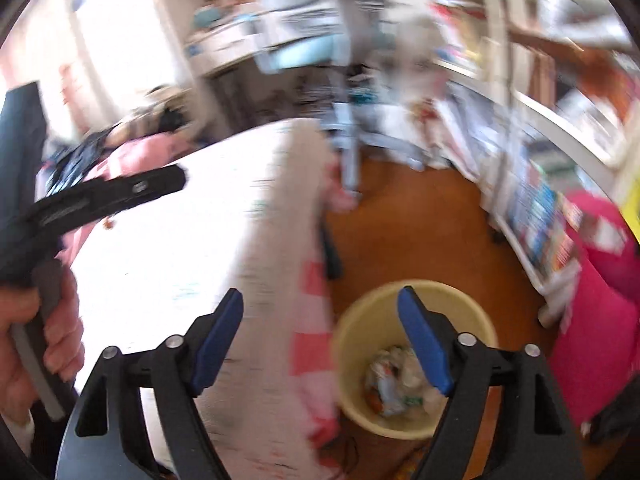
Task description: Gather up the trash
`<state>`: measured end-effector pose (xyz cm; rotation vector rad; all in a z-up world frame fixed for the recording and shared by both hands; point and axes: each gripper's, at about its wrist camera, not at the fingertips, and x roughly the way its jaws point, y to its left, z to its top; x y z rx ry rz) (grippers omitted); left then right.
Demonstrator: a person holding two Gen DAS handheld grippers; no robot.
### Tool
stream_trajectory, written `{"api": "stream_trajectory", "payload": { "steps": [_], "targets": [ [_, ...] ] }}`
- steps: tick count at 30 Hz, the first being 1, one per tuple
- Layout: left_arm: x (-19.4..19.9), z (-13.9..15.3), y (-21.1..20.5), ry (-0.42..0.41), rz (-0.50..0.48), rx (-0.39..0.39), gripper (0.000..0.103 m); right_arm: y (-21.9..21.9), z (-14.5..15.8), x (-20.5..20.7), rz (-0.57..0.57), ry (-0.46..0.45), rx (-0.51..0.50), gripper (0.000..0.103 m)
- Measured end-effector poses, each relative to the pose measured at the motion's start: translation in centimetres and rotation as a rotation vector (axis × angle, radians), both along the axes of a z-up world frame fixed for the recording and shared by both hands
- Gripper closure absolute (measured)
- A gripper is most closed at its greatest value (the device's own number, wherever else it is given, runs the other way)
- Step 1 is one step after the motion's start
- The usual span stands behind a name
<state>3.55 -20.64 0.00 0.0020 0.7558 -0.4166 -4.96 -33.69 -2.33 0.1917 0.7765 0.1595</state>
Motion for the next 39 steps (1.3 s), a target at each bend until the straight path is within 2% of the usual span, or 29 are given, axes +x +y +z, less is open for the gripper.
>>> {"api": "stream_trajectory", "payload": {
  "steps": [3,7,11,13,20,29,33,39],
  "targets": [
    [-0.3,0.4,5.0,-0.013,0.109,0.046,0.032,5.2,-0.2,0.9,0.132,0.01,-0.05,0.021],
    [-0.5,-0.2,12.0,0.034,0.262,0.063,0.031,10.1,-1.1,1.7,0.24,0.047,-0.091,0.02],
    [-0.6,-0.9,16.8,0.057,0.357,0.07,0.029,13.0,-1.2,2.9,0.263,0.069,-0.125,0.012],
    [-0.8,-1.3,18.4,0.063,0.378,0.073,0.027,14.0,-1.3,3.8,0.254,0.086,-0.125,0.011],
    [-0.9,-2.8,21.2,0.095,0.386,0.099,0.023,15.0,-2.5,5.9,0.231,0.149,-0.157,0.008],
    [-1.3,-3.3,21.6,0.108,0.385,0.116,0.019,16.6,-1.5,7.8,0.205,0.181,-0.184,0.007],
    [-1.3,-3.5,22.0,0.108,0.388,0.137,0.018,17.5,-2.1,9.0,0.184,0.202,-0.221,0.007],
    [-1.0,-3.6,23.6,0.119,0.419,0.109,0.018,18.5,-3.0,9.7,0.179,0.208,-0.271,0.007]
  ]
}}
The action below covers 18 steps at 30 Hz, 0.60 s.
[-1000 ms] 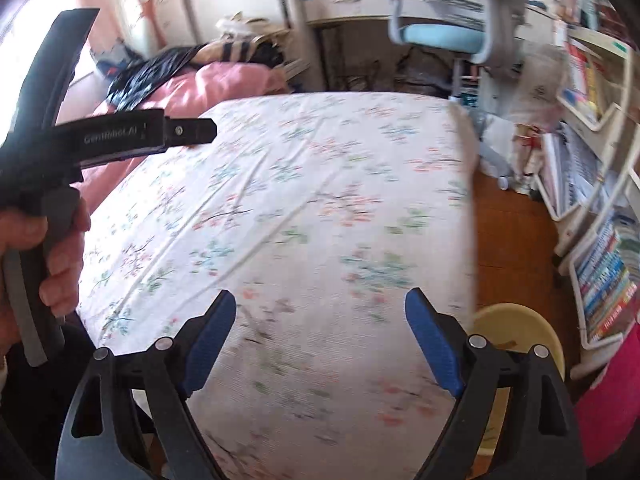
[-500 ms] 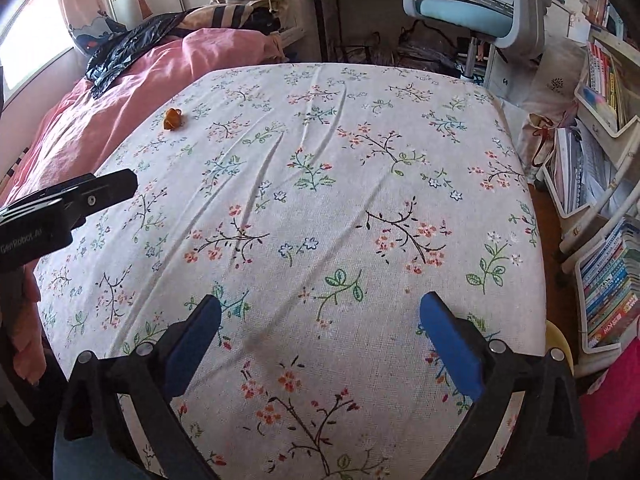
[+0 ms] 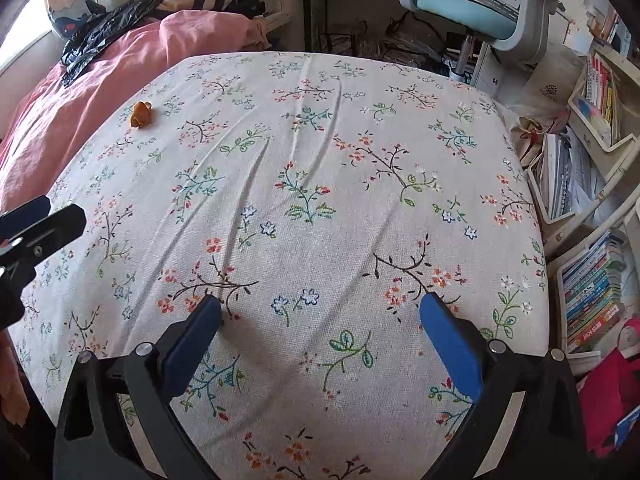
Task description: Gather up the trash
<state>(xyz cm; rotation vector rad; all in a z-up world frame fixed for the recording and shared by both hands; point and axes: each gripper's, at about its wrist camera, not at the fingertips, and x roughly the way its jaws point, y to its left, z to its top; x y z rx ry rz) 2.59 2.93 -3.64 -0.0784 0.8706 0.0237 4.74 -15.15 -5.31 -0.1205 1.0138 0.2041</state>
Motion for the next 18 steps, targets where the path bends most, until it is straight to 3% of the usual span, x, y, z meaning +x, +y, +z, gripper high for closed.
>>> {"api": "stream_trajectory", "payload": {
  "steps": [6,9,18],
  "targets": [
    [1.0,-0.3,0.3,-0.004,0.014,-0.005,0.017,0.4,0.2,0.6,0.035,-0.038,-0.033,0.007],
    [1.4,-0.2,0.5,-0.008,0.027,-0.013,0.014,0.1,0.0,1.7,0.066,-0.018,0.01,0.006],
    [3.3,0.3,0.5,-0.017,0.039,-0.01,0.007,0.0,0.0,2.5,0.073,-0.024,0.007,0.006]
  ]
}}
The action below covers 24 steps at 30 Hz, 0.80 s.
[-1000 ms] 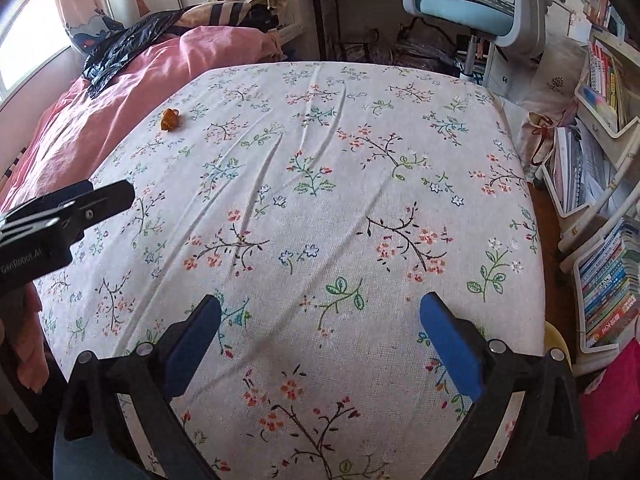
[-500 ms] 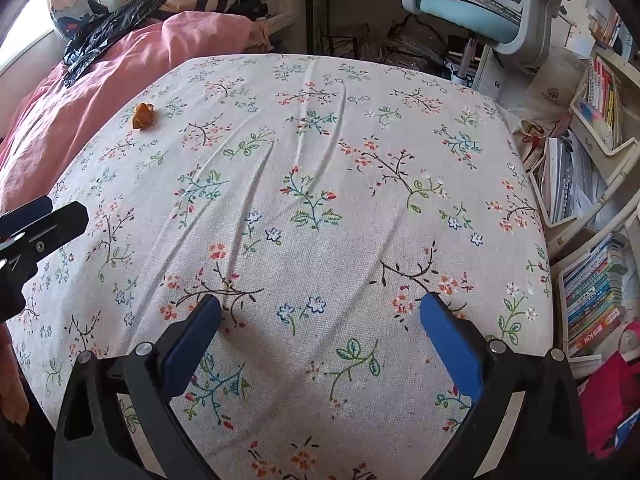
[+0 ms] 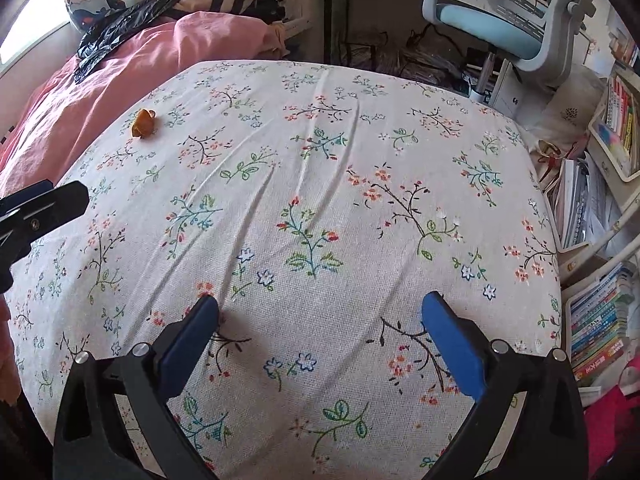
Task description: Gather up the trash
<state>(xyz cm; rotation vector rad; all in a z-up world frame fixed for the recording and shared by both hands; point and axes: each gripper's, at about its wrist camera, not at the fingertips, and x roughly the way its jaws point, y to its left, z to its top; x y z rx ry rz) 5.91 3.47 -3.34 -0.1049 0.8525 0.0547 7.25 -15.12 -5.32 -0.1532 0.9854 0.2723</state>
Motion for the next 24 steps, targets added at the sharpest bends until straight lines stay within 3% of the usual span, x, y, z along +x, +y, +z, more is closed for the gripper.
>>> {"api": "stream_trajectory", "payload": {
  "steps": [14,24],
  "targets": [
    [2.4,-3.6,1.3,0.117,0.067,-0.019,0.007,0.0,0.0,0.0,-0.001,0.0,-0.001,0.006],
    [2.0,-3.7,1.5,0.096,0.075,-0.021,0.007,0.0,0.0,0.0,0.0,0.0,-0.001,0.006]
  ]
}}
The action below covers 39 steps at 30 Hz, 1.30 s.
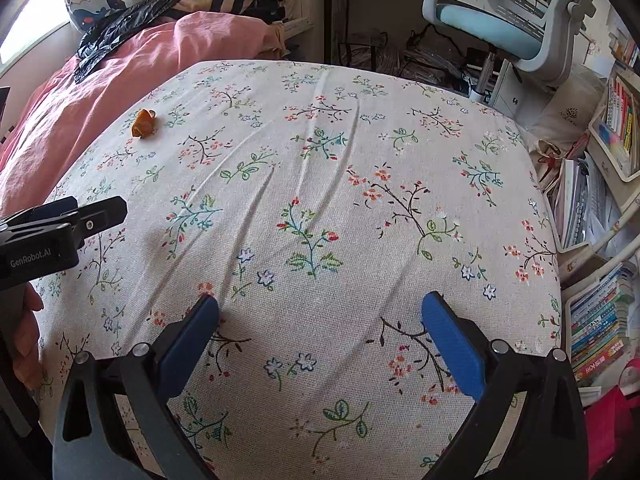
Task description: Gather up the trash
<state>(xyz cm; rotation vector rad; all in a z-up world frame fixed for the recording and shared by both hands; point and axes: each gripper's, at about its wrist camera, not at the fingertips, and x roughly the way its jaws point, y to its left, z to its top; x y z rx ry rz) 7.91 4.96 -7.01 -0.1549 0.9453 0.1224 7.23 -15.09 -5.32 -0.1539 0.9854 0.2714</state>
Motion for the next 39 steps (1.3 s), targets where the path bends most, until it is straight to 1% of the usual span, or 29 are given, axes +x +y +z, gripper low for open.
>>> {"api": "stream_trajectory", "payload": {
  "steps": [2,4,6,11,39],
  "targets": [
    [-0.1,-0.1,-0.5,-0.002,0.005,0.018,0.007,0.0,0.0,0.0,0.0,0.0,0.0,0.006],
    [0.0,-0.2,-1.2,0.01,-0.02,0.045,0.007,0.0,0.0,0.0,0.0,0.0,0.0,0.006],
    [0.1,-0.2,-1.6,0.014,-0.045,0.053,0.007,0.0,0.0,0.0,0.0,0.0,0.0,0.006],
    [0.0,-0.1,-1.0,0.0,-0.03,0.024,0.007,0.0,0.0,0.0,0.0,0.0,0.0,0.006],
    [-0.1,-0.2,-1.4,0.01,-0.027,0.05,0.007,-0.1,0.0,0.0,0.0,0.0,0.001,0.006]
  ]
}}
